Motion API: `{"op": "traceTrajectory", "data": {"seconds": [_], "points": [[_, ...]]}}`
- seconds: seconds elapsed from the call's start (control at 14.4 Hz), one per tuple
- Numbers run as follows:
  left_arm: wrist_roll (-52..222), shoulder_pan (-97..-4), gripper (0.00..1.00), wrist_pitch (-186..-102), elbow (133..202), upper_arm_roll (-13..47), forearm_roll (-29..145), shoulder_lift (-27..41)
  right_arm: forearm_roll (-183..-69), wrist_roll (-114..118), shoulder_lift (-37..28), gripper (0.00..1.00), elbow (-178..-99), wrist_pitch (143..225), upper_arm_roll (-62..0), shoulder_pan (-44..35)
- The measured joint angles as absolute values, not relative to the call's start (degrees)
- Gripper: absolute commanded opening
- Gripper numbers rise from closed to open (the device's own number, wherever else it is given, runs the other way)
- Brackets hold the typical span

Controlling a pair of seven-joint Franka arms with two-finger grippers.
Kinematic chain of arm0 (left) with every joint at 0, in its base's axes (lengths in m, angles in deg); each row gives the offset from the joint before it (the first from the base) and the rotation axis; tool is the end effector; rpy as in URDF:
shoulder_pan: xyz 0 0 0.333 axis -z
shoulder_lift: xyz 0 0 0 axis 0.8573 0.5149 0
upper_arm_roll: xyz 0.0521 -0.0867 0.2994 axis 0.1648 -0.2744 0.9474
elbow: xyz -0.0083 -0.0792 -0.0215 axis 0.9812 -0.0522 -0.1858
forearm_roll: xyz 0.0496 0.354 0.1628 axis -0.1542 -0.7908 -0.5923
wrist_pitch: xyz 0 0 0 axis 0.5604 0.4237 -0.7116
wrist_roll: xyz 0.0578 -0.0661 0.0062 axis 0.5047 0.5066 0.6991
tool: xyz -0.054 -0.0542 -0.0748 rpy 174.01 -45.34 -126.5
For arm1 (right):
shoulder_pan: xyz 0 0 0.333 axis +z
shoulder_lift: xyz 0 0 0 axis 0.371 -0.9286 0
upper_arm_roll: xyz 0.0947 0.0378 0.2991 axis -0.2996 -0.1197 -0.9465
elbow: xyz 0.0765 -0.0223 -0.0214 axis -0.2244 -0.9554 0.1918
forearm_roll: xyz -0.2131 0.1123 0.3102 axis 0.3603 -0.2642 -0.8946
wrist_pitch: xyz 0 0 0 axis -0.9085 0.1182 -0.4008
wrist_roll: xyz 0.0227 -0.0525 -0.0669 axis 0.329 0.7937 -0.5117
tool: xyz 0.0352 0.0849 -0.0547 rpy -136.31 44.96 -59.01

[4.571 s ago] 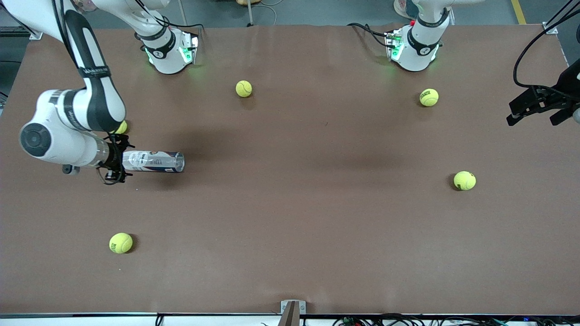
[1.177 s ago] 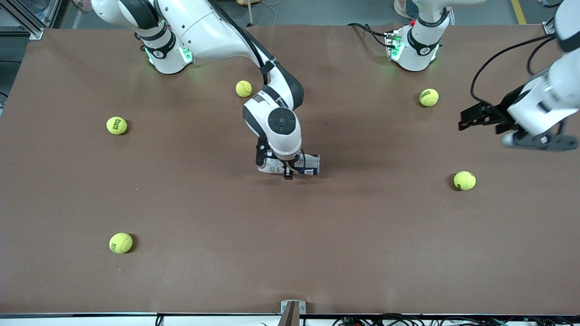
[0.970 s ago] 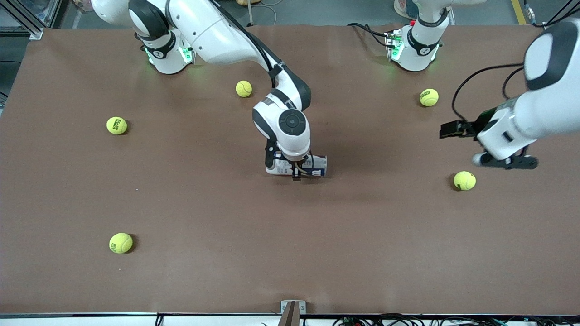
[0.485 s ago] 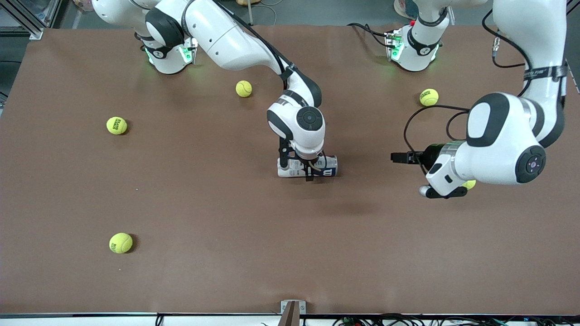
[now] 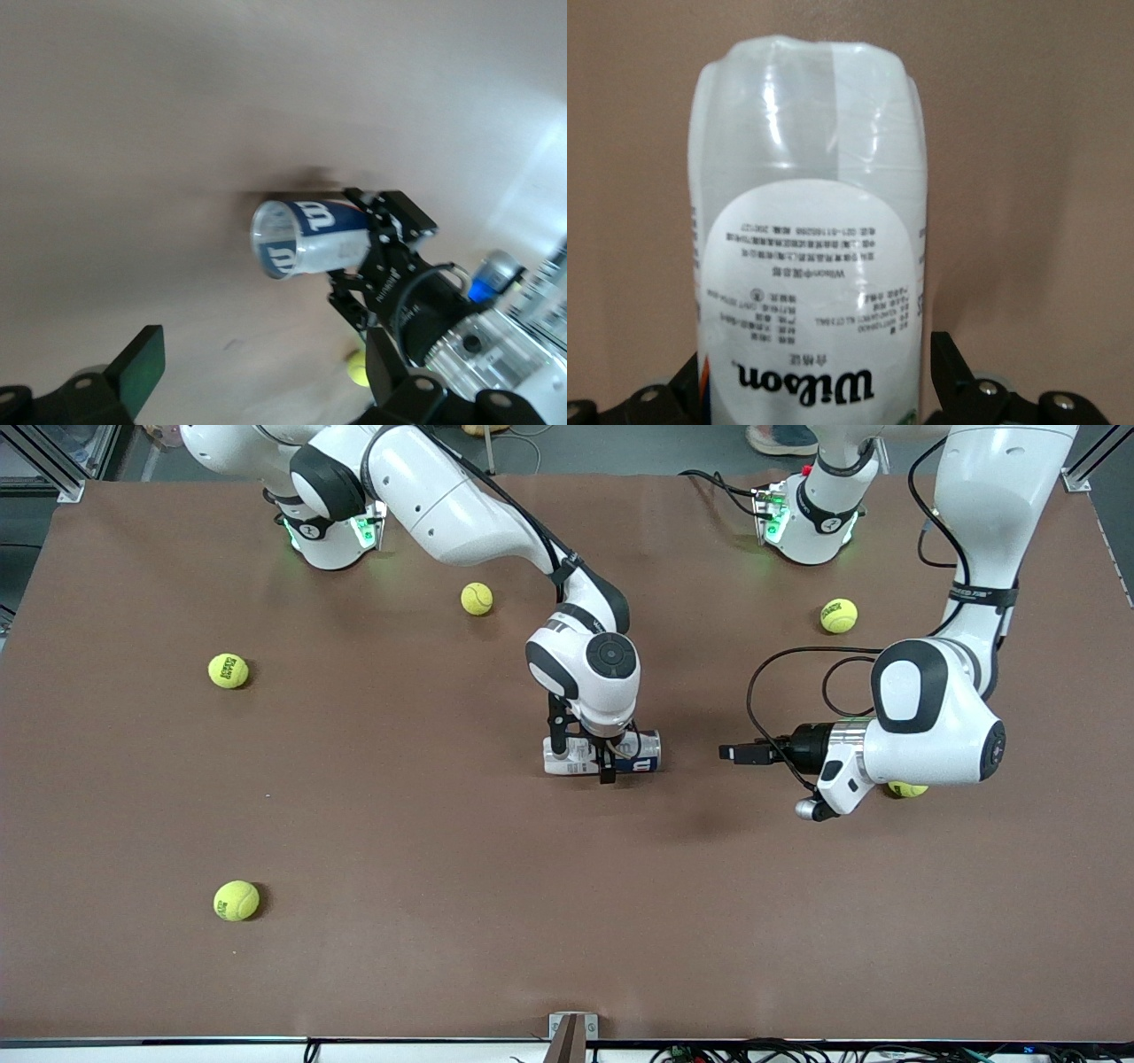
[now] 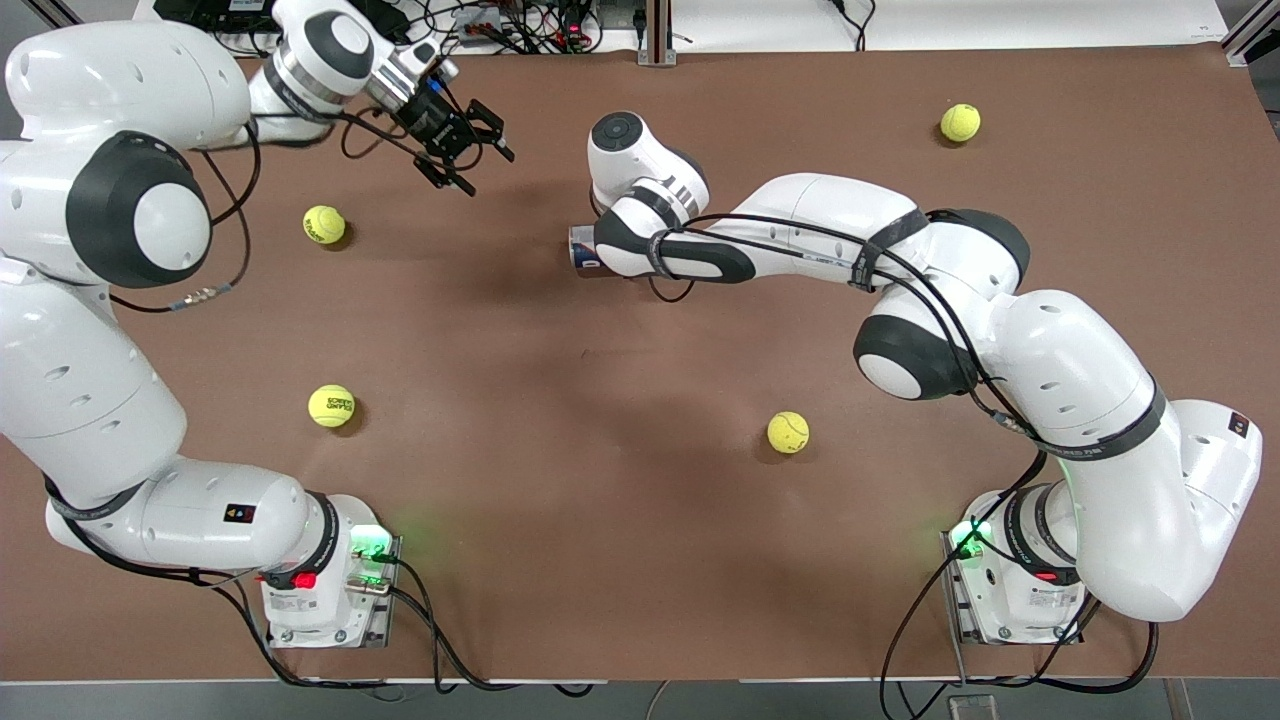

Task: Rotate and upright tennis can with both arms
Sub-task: 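Hold the can with the right gripper while the left gripper grasps its end, then open the right gripper and withdraw it, leaving the can in the left gripper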

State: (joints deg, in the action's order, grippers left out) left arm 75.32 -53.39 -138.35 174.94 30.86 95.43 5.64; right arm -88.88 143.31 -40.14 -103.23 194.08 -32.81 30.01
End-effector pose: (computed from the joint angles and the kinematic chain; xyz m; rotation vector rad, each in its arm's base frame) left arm 0.5932 -0.1542 0.2860 2.3802 0.2590 -0.4619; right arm 0.5056 0.5873 0.1867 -2.2499 2.1092 -0.0872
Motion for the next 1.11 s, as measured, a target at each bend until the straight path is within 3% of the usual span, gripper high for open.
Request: {"op": "traceTrajectory", "data": {"seconds": [0.42, 0.76, 1.11], "points": [[53.0, -53.4, 1.00, -143.2, 184.6, 30.8, 118.8, 7.3, -88.9, 143.3, -39.7, 1.00, -100.0, 189.0, -32.4, 29.9], [37.2, -51.7, 1.00, -144.1, 185.8, 30.2, 134.7, 13.9, -88.9, 141.3, -35.6, 1.00, -97.6, 182.7, -32.4, 29.3], [23.4, -51.4, 1.00, -144.1, 185.9, 27.4, 149.6, 19.3, -89.2, 124.4, -29.5, 1.00, -97.3, 175.8, -32.3, 24.1]]}}
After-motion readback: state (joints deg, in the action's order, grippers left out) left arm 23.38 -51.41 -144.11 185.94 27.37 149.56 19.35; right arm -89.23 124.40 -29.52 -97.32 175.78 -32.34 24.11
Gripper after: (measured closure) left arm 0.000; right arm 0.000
